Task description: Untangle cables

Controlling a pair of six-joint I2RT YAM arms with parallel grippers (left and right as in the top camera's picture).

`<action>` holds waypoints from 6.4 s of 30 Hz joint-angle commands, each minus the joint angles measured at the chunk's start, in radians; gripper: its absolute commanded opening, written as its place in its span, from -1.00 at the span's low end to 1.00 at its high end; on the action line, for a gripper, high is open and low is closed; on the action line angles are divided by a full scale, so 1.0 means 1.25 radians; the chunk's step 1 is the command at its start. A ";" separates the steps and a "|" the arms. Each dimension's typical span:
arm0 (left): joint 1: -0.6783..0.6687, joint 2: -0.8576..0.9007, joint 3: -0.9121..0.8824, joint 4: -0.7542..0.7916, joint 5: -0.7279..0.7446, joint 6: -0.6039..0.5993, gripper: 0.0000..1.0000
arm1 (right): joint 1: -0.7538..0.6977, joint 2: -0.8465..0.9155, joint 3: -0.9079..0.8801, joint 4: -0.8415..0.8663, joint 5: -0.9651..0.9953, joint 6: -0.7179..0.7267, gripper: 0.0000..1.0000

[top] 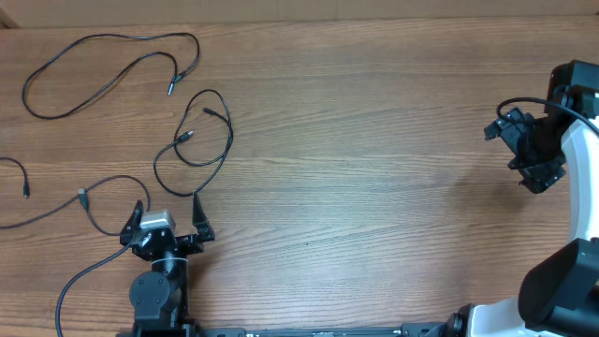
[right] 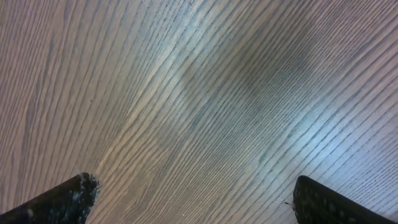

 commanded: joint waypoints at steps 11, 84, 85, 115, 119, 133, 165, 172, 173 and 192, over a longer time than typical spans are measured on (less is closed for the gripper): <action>0.004 -0.009 -0.005 0.001 0.002 0.078 0.99 | 0.002 0.002 0.019 0.001 0.007 0.002 1.00; 0.004 -0.008 -0.005 0.001 0.002 0.078 0.99 | 0.002 0.005 0.019 0.001 0.007 0.002 1.00; 0.004 -0.008 -0.005 0.001 0.002 0.078 0.99 | 0.002 0.005 0.019 0.001 0.007 0.002 1.00; 0.004 -0.008 -0.005 0.001 0.002 0.078 0.99 | 0.028 -0.201 0.019 0.001 0.007 0.002 1.00; 0.004 -0.008 -0.005 0.001 0.002 0.078 0.99 | 0.091 -0.246 0.019 0.001 0.007 0.002 1.00; 0.004 -0.008 -0.005 0.001 0.002 0.078 0.99 | 0.274 -0.349 0.019 0.000 0.007 0.002 1.00; 0.004 -0.008 -0.005 0.001 0.002 0.078 0.99 | 0.206 -0.732 -0.146 0.191 -0.007 -0.378 1.00; 0.004 -0.008 -0.005 0.001 0.002 0.078 0.99 | 0.222 -0.890 -0.442 0.433 -0.135 -0.483 1.00; 0.004 -0.008 -0.005 0.001 0.002 0.078 0.99 | 0.225 -0.915 -0.486 0.461 -0.135 -0.483 1.00; 0.004 -0.008 -0.005 0.001 0.002 0.078 0.99 | 0.235 -1.256 -0.991 0.860 -0.191 -0.484 1.00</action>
